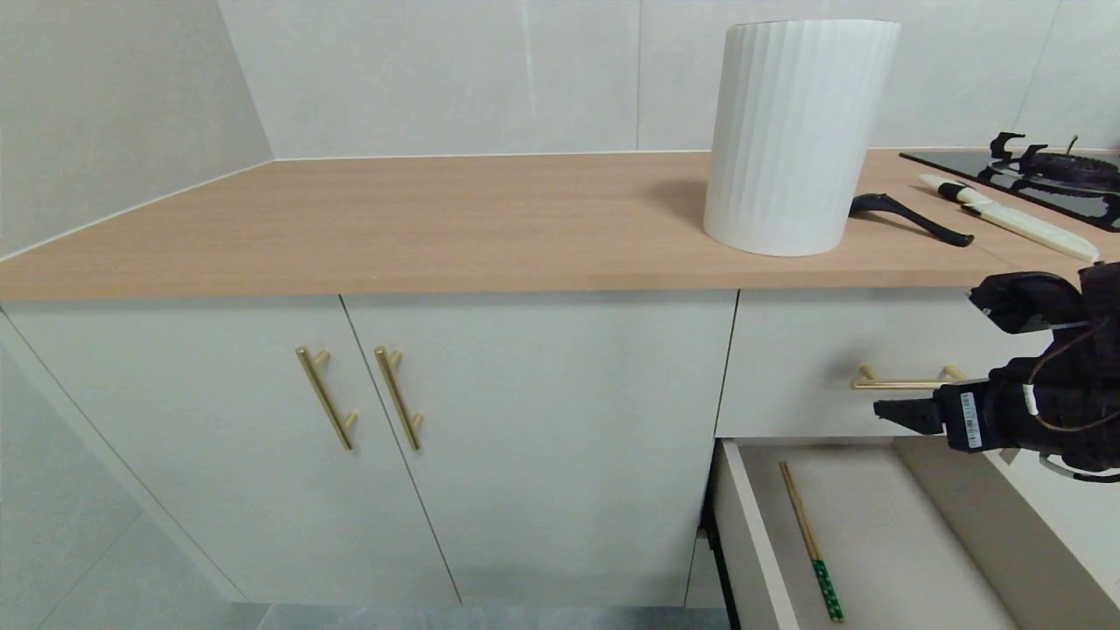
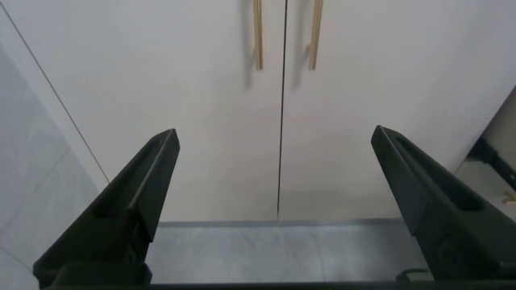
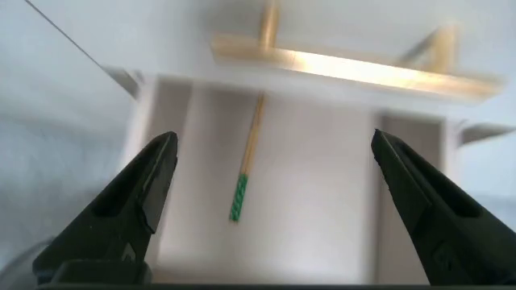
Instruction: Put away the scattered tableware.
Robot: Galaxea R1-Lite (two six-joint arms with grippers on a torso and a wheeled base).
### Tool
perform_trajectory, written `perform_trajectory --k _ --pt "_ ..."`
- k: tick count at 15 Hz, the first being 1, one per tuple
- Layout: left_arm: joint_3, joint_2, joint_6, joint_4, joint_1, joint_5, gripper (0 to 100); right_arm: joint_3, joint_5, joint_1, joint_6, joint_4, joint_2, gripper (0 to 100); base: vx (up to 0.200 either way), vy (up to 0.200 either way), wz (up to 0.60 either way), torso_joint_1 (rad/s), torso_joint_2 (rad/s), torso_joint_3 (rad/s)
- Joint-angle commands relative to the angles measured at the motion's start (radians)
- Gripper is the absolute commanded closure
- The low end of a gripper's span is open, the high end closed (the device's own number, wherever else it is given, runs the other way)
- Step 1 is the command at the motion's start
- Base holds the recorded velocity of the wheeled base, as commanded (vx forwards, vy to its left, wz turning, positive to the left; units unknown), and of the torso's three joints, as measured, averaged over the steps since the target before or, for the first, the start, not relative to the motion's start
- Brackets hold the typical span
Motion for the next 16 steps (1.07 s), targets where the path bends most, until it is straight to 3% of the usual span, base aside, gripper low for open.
perform_trajectory --k 1,6,10,12,14,16 --pt "0.0 0.0 0.0 -0.001 0.0 0.0 0 -0.007 0.003 -0.003 -0.002 0.0 -0.039 0 0.0 0.0 0.0 0.012 -0.25 -0.3" --pt "0.0 0.0 0.0 -0.001 0.0 0.0 0 -0.03 0.017 -0.004 -0.003 0.0 -0.045 0 0.0 0.0 0.0 0.056 -0.42 -0.342" --pt "0.0 0.0 0.0 -0.001 0.0 0.002 0 -0.105 0.092 -0.079 -0.046 0.001 -0.041 0 0.0 0.0 0.0 0.133 -0.47 -0.337" --pt "0.0 0.0 0.0 -0.001 0.0 0.002 0 -0.26 0.195 -0.182 -0.126 0.003 0.021 0 0.0 0.0 0.0 0.093 -0.29 -0.2" --pt "0.0 0.0 0.0 -0.001 0.0 0.0 0 -0.38 0.197 -0.202 -0.126 0.037 0.09 0 0.0 0.0 0.0 0.024 -0.09 -0.056" --pt "0.0 0.0 0.0 -0.001 0.0 0.0 0 -0.52 0.206 -0.204 -0.126 0.201 0.159 0 0.0 0.0 0.0 0.0 0.0 0.0"
